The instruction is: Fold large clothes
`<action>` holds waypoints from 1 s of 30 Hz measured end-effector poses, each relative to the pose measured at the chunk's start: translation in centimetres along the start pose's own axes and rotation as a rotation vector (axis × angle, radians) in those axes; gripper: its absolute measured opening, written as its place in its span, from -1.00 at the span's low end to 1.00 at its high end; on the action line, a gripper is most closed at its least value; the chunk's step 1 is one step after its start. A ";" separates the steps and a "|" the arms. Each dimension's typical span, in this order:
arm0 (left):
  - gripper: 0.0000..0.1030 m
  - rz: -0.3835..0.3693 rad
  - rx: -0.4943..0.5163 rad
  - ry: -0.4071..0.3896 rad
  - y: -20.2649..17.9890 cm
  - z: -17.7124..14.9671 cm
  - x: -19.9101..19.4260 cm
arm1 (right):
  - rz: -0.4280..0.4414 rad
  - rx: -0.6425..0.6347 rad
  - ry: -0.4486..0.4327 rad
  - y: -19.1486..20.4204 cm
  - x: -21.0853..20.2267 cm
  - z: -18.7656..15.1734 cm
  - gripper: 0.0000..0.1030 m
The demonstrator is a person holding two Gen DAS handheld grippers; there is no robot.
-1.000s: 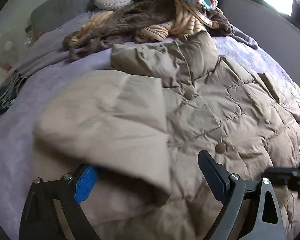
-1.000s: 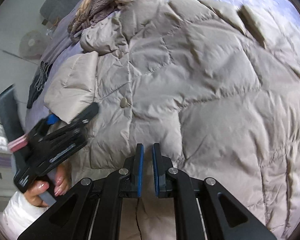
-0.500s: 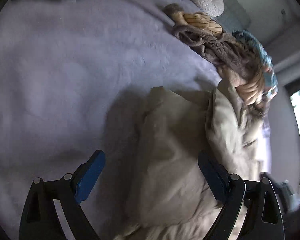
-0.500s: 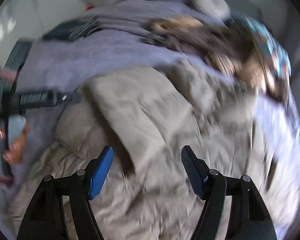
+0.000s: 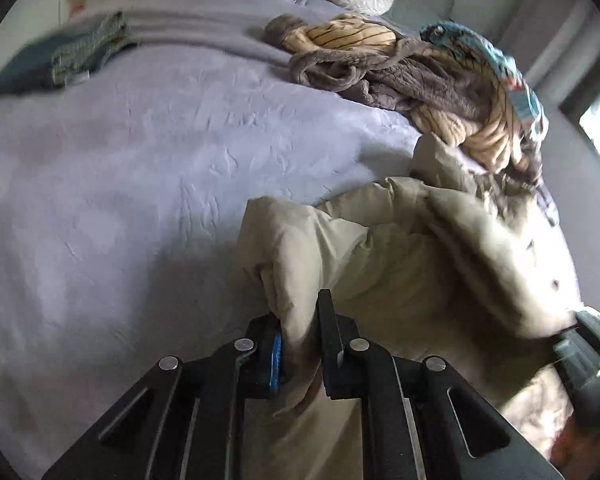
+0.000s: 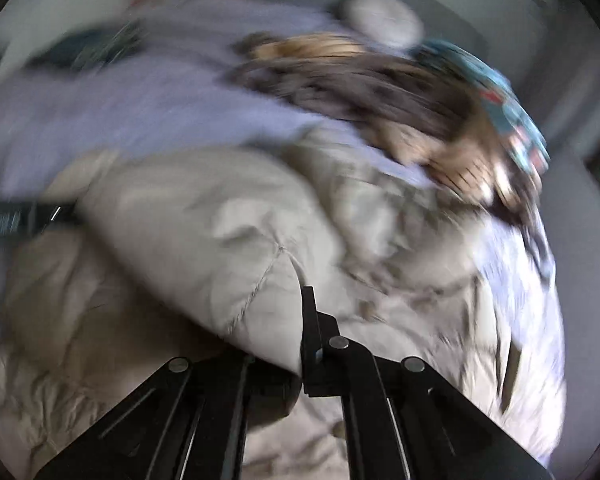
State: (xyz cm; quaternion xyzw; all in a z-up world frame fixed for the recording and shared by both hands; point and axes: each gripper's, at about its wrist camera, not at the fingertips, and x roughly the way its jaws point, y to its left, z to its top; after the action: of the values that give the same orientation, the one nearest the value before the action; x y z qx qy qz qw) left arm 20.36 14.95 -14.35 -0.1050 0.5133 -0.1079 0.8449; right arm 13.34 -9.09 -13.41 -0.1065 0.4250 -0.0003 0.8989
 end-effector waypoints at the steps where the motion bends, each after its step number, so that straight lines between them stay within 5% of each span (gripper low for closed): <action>1: -0.68 0.006 0.003 0.001 0.1 -0.1 0.1 | 0.027 0.074 0.002 -1.8 -0.1 -0.6 -0.93; 9: -0.68 0.114 -0.003 0.018 1.2 -0.6 1.6 | 0.372 0.694 0.188 -11.8 3.8 -8.1 -0.76; 12: -0.68 0.169 0.013 0.020 1.2 -0.7 1.4 | 0.400 0.819 0.204 -14.5 3.5 -10.4 -0.69; 17: -0.67 0.205 -0.004 -0.041 1.5 0.2 -2.3 | 0.338 0.883 0.194 -17.7 0.8 -11.9 -0.54; 21: -0.67 0.098 0.030 -0.053 0.9 -0.7 -5.6 | 0.314 0.850 0.096 -19.9 -1.4 -11.3 -0.54; 25: -0.67 0.002 0.120 0.024 -2.2 -3.1 -5.1 | 0.332 0.713 0.070 -18.9 -1.0 -8.6 -0.56; 30: -0.67 0.223 0.174 0.084 -2.7 -6.1 -0.4 | 0.373 0.626 0.149 -16.2 2.0 -7.5 -0.56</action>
State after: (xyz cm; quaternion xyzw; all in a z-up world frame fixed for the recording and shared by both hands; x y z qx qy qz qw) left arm 14.58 12.11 -15.98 0.0308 0.5452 -0.0617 0.8354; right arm 10.35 -26.54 -16.46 0.2530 0.4807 0.0257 0.8392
